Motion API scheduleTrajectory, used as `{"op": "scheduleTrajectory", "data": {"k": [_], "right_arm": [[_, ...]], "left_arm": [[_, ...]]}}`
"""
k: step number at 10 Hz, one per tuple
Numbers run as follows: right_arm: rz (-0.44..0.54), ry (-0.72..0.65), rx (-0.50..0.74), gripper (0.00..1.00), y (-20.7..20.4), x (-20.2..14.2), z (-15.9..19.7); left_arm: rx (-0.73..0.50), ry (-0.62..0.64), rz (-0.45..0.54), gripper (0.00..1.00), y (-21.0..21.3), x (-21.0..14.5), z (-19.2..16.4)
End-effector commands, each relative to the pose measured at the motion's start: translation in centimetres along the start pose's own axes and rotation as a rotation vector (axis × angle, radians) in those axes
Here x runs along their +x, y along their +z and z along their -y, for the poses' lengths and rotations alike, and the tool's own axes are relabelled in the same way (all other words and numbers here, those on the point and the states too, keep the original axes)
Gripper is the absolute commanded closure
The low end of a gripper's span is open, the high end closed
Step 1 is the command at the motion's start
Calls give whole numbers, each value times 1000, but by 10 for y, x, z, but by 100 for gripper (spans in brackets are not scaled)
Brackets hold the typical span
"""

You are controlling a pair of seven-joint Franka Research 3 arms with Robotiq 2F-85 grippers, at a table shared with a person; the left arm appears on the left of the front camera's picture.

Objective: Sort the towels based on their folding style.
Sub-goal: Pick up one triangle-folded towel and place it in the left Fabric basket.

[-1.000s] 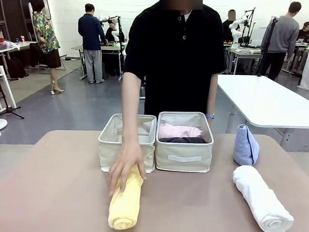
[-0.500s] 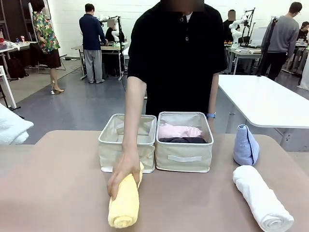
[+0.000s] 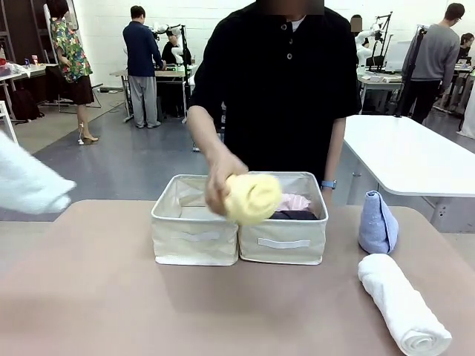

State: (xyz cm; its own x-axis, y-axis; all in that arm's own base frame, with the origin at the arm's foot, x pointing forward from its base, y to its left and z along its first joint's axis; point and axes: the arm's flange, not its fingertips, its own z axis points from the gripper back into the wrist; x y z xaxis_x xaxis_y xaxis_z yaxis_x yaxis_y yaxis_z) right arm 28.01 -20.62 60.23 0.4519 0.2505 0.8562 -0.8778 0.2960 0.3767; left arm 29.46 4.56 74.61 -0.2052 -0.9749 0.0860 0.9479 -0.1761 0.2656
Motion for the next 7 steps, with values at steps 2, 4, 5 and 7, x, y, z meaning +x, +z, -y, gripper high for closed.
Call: {"op": "scheduleTrajectory", "data": {"k": [2, 4, 5, 7], "right_arm": [[23, 19, 11, 0, 1, 2, 0], [23, 19, 11, 0, 1, 2, 0], [23, 19, 11, 0, 1, 2, 0], [23, 19, 11, 0, 1, 2, 0]], "left_arm": [[-106, -60, 68, 85, -52, 88, -106], [-166, -87, 79, 85, -95, 139, -169], [-128, -97, 48, 85, -111, 154, -189], [-132, -85, 22, 85, -125, 159, -211]]}}
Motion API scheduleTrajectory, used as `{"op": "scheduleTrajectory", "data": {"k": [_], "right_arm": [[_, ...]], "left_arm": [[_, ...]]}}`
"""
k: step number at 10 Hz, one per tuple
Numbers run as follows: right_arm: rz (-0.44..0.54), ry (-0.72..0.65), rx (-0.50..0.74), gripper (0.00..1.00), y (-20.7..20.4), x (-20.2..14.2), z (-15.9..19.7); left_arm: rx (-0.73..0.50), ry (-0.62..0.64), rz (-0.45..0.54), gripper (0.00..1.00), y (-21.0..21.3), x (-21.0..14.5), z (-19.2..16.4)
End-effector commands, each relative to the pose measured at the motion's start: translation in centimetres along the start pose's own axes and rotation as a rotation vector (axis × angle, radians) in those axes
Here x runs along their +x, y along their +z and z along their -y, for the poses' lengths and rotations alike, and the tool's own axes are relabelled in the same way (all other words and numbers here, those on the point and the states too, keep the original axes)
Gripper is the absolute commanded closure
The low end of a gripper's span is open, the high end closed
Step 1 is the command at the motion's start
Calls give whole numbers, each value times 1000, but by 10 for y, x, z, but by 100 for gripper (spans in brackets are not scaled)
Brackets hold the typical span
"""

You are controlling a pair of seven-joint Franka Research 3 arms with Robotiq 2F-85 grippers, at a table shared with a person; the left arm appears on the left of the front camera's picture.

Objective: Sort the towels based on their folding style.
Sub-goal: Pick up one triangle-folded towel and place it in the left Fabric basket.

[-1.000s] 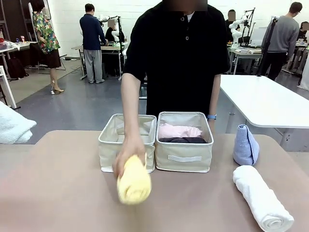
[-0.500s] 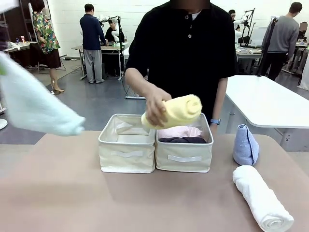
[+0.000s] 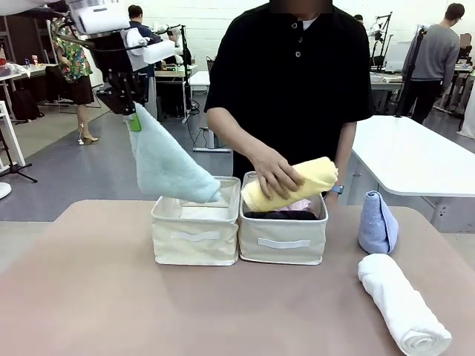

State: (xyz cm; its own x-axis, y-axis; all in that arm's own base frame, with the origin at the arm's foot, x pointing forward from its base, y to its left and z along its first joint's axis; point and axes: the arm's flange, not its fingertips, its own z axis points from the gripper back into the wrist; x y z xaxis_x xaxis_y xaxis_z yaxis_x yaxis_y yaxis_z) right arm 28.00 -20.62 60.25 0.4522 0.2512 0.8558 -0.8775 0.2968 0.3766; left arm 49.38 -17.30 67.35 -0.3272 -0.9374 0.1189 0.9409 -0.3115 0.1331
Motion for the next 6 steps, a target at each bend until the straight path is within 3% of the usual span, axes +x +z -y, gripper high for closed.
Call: {"op": "scheduleTrajectory", "data": {"k": [1, 2, 3, 6], "right_arm": [[24, 19, 12, 0, 1, 2, 0], [24, 19, 12, 0, 1, 2, 0], [24, 19, 12, 0, 1, 2, 0], [24, 19, 12, 0, 1, 2, 0]], "left_arm": [[32, 28, -42, 85, 24, -5, -3], [-1, -30, -15, 85, 29, -1, 7], [17, 5, -11, 85, 7, -5, -7], [17, 5, -11, 85, 7, -5, -7]]}}
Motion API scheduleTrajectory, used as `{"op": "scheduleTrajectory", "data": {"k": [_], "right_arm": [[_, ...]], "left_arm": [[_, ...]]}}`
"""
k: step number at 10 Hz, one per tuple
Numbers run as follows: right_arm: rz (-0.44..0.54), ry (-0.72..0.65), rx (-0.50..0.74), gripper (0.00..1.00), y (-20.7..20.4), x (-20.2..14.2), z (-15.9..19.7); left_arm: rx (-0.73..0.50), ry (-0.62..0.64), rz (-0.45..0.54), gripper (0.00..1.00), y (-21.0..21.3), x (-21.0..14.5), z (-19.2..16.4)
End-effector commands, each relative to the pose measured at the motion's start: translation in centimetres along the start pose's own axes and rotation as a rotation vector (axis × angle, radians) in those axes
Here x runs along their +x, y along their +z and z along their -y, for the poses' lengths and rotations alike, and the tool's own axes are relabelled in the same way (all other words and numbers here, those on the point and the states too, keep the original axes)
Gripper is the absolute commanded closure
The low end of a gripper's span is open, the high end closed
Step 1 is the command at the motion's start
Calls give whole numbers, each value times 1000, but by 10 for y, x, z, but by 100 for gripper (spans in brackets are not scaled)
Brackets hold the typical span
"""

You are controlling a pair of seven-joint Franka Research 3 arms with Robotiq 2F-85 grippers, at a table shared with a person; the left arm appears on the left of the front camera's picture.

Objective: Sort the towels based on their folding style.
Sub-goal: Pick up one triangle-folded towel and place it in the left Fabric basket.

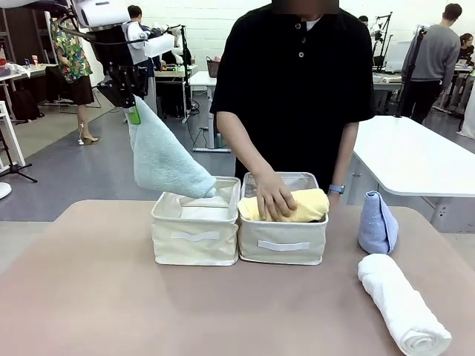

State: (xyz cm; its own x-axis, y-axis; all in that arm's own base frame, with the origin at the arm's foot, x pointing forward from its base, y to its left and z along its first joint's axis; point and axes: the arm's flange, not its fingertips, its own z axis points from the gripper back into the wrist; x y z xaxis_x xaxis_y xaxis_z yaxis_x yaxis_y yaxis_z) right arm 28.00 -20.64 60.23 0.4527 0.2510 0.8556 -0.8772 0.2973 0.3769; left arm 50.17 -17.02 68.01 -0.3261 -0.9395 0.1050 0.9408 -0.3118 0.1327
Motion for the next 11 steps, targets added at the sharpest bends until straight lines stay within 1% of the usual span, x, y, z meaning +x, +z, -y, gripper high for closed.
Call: {"op": "scheduleTrajectory", "data": {"k": [1, 2, 4, 6, 8, 11], "right_arm": [[24, 20, 12, 0, 0, 2, 0], [24, 20, 12, 0, 0, 2, 0], [24, 20, 12, 0, 0, 2, 0], [24, 20, 12, 0, 0, 2, 0], [24, 20, 12, 0, 0, 2, 0], [24, 20, 12, 0, 0, 2, 0]], "left_arm": [[18, 6, 3, 85, 1, 0, 1], [0, 0, 0, 85, 0, 0, 0], [-11, 43, -28, 85, -32, 7, -37], [-26, 35, -74, 85, -62, 9, -57], [5, 62, -109, 85, -80, 7, -65], [8, 63, -103, 85, -98, 9, -64]]}}
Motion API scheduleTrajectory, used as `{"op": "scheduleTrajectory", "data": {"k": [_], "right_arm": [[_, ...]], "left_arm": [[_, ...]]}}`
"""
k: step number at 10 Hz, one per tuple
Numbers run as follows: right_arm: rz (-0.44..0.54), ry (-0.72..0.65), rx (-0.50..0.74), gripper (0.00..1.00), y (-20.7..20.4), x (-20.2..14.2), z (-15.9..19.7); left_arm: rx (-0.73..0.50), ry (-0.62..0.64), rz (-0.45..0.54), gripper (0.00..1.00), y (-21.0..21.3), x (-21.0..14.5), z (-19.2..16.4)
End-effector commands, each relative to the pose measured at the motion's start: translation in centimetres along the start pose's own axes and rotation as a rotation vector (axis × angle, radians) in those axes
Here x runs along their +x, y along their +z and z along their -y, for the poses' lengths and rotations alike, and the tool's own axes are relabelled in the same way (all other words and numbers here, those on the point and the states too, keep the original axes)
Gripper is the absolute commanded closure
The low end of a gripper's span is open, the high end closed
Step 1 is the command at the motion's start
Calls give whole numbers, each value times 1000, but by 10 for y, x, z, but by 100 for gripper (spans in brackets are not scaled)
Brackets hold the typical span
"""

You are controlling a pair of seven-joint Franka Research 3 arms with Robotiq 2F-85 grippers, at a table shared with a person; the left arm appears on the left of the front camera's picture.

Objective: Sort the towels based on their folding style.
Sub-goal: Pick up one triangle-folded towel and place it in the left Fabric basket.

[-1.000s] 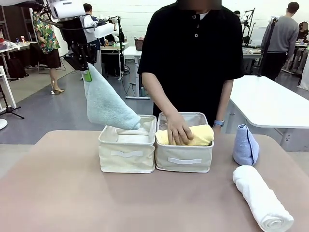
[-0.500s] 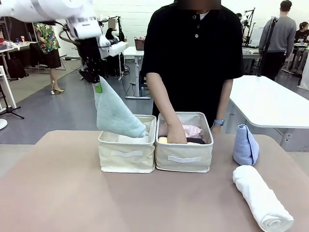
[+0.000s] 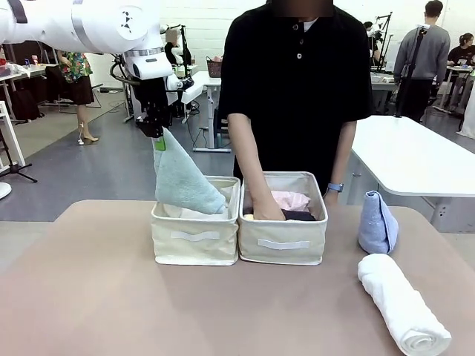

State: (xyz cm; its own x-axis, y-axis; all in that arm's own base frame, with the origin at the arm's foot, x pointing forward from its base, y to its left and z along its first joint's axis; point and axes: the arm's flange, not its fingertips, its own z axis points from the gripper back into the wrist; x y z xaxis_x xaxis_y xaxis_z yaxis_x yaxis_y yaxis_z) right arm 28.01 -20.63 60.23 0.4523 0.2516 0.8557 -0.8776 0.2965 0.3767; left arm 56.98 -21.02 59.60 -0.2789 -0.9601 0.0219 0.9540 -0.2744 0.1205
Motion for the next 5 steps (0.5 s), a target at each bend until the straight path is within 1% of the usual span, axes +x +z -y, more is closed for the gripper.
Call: {"op": "scheduleTrajectory", "data": {"k": [1, 5], "right_arm": [[24, 19, 11, 0, 1, 2, 0], [24, 19, 11, 0, 1, 2, 0]], "left_arm": [[13, 24, -12, 85, -9, 7, 1], [-19, 41, 6, 85, -31, 15, 1]]}}
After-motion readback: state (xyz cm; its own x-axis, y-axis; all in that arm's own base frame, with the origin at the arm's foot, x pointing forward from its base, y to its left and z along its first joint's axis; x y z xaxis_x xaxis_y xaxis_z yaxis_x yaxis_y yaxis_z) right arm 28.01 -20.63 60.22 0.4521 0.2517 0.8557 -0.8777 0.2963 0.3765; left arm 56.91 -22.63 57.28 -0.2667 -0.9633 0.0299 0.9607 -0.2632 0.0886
